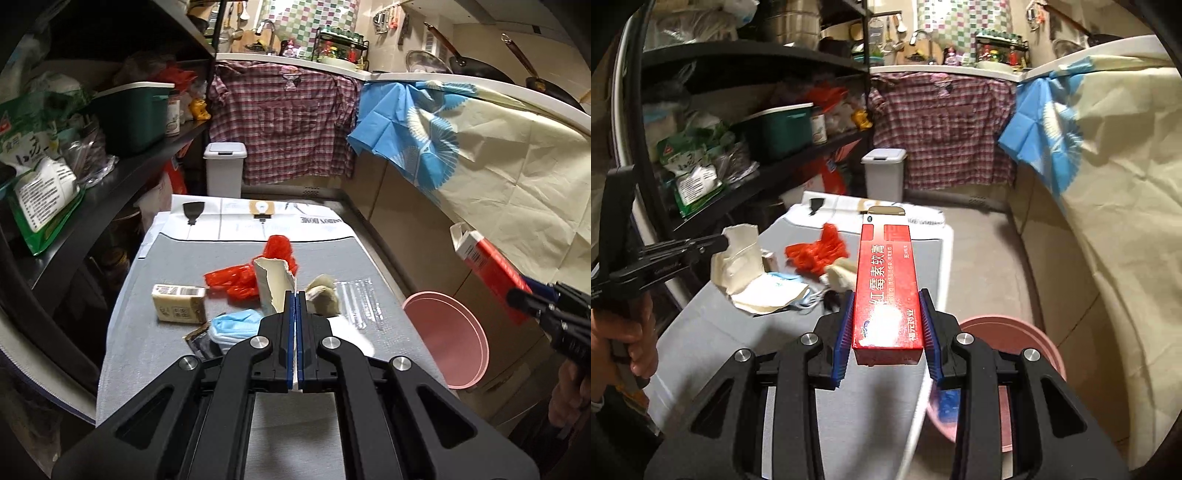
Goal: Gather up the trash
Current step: 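Carry the red box and white paper over the pink bucket with both tools, then open both tools to drop the box and paper into the bucket, then move both open tools back over the table trash, then grasp the black elastic band with the right tool while the left tool grasps the blue face mask, then carry the elastic band and face mask over the pink bucket with both tools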
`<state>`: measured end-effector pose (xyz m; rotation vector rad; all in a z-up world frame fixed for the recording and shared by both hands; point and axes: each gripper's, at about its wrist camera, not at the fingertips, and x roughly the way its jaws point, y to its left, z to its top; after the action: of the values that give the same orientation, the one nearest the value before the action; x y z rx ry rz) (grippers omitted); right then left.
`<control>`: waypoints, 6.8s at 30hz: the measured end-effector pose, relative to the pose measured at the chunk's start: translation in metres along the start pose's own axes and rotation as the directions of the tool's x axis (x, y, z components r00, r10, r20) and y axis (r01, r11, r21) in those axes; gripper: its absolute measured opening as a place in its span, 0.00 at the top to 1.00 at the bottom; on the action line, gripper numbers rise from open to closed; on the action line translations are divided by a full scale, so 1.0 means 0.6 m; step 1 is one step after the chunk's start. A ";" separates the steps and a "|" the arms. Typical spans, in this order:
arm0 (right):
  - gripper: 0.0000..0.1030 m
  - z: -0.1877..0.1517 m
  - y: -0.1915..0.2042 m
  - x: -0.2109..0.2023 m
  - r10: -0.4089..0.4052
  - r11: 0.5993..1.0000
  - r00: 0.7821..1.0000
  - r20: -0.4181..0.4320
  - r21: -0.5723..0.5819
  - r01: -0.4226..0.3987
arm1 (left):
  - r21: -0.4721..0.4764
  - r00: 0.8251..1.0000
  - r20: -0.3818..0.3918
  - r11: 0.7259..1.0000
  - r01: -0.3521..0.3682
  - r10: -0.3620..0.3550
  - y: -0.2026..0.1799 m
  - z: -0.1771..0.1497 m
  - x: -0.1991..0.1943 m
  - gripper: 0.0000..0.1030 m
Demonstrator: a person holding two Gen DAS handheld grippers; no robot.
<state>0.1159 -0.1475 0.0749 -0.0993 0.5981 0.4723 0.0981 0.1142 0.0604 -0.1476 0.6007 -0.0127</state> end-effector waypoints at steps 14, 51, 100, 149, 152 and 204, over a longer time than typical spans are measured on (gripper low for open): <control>0.67 -0.030 -0.112 -0.002 -0.120 0.990 0.993 -0.008 0.073 0.120 | 0.060 0.997 -0.015 0.996 0.072 -0.071 -0.092 0.005 0.027 0.99; 0.61 -0.079 -0.201 0.048 -0.155 0.971 0.979 -0.132 0.165 0.176 | 0.214 0.951 -0.160 0.931 0.295 -0.265 -0.363 -0.030 0.173 0.95; 0.71 -0.030 -0.051 0.058 -0.078 0.994 0.997 -0.013 0.073 0.079 | 0.007 0.998 -0.032 0.999 0.054 -0.053 -0.045 -0.002 0.053 0.93; 0.53 -0.091 0.131 0.351 0.094 0.995 0.960 -0.263 0.000 -0.097 | -0.180 0.969 -0.244 0.981 -0.078 0.032 0.151 -0.080 0.227 0.65; 0.65 -0.092 0.131 0.352 0.095 0.995 0.959 -0.266 0.001 -0.099 | -0.163 0.968 -0.250 0.984 -0.073 0.031 0.146 -0.080 0.226 0.72; 0.90 -0.016 0.070 0.075 0.037 0.999 0.999 -0.019 0.030 -0.037 | -0.045 0.998 0.006 0.997 -0.064 0.064 0.032 -0.005 0.013 0.88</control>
<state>0.1241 -0.0942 0.0437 -0.0642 0.6265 0.4986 0.1020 0.1321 0.0509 -0.1717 0.5979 0.0634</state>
